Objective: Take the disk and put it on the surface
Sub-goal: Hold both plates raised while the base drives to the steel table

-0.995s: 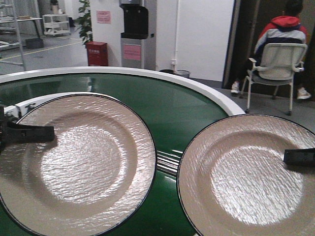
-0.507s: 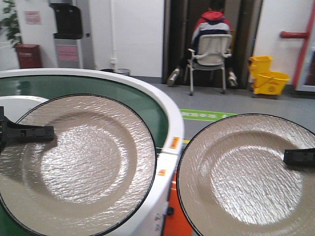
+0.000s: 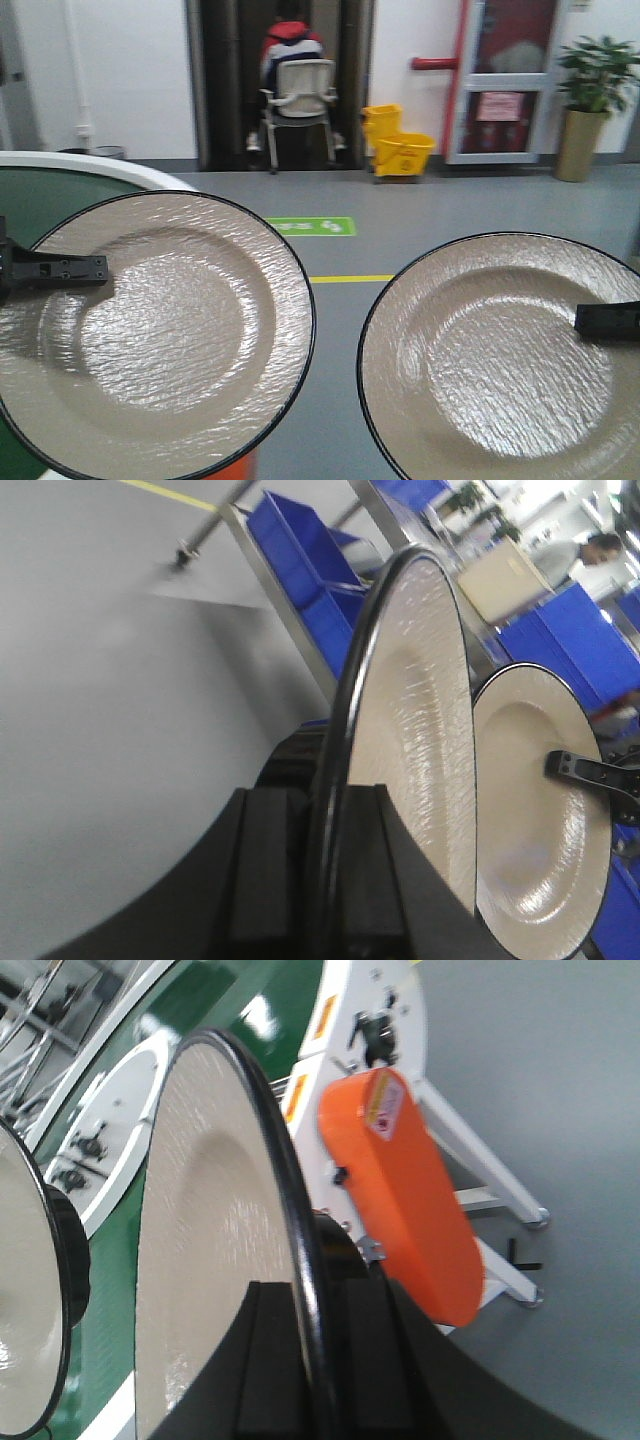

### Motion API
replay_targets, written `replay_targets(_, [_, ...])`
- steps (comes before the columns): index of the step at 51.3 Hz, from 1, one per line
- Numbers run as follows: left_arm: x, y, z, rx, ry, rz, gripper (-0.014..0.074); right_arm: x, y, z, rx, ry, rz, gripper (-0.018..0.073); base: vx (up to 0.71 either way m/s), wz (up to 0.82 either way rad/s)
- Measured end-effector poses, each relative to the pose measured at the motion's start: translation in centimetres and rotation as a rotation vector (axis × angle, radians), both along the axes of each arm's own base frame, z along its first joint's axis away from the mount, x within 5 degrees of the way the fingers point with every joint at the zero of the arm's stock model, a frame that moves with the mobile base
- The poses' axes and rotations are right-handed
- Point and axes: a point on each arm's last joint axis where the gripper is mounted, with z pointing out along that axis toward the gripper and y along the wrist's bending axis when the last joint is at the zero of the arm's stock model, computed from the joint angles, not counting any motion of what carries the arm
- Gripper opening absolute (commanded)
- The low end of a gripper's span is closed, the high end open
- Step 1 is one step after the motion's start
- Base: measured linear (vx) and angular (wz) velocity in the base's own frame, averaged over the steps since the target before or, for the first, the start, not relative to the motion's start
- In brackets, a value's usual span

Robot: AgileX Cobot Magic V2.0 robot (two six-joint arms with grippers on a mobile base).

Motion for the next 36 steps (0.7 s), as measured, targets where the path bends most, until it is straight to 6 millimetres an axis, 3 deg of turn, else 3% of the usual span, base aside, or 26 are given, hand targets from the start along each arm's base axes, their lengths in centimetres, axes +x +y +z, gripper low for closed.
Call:
replay_targets(26, [-0.01, -0.01, 0.0, 0.0, 0.0, -0.001, -0.0005, 0.0, 0.0, 0.0, 0.0, 0.0, 0.0, -0.0009, -0.07, -0.68])
replay_targets(36, [-0.01, -0.09, 0.0, 0.0, 0.0, -0.004, -0.0005, -0.77, 0.28, 0.64, -0.016, -0.028, -0.001, -0.0009, 0.01, -0.37])
